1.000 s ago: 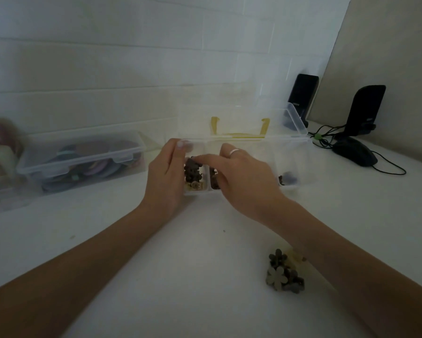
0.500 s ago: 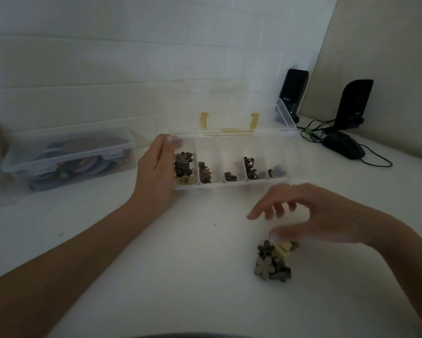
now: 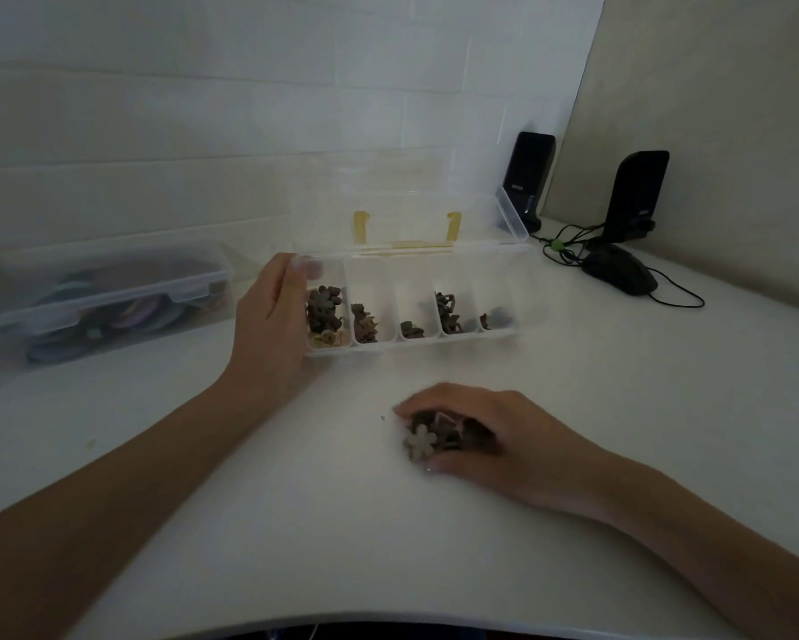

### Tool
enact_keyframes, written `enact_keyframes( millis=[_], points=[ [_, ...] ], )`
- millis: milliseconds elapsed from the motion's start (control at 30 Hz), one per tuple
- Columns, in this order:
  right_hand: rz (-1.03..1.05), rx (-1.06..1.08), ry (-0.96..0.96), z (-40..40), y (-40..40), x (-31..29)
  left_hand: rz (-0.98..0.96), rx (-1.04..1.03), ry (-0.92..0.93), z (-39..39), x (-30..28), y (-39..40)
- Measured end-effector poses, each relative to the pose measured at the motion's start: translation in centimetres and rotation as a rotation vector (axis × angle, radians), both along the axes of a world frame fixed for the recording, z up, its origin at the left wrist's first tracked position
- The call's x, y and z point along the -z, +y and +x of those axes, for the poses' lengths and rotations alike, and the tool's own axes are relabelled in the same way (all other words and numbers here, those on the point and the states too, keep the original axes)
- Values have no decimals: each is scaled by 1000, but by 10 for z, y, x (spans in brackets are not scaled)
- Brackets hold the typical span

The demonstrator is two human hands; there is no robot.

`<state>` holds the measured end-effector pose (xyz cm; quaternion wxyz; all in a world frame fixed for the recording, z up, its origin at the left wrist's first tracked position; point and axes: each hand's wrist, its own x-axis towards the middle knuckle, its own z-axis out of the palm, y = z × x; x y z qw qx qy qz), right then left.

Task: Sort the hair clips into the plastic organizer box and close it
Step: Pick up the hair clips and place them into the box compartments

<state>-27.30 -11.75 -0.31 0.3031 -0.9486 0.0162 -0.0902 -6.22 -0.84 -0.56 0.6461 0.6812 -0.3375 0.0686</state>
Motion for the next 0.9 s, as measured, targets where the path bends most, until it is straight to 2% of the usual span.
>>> enact_keyframes(
  millis=[267,667,900],
  points=[
    [12,43,-131,54,8,1,-8,18,-21,1,1,2],
    [201,75,-136,50,4,1,-6,23,-20,3,3,-1],
    [96,43,-170,49,5,2,7,12,-40,3,2,0]
  ],
)
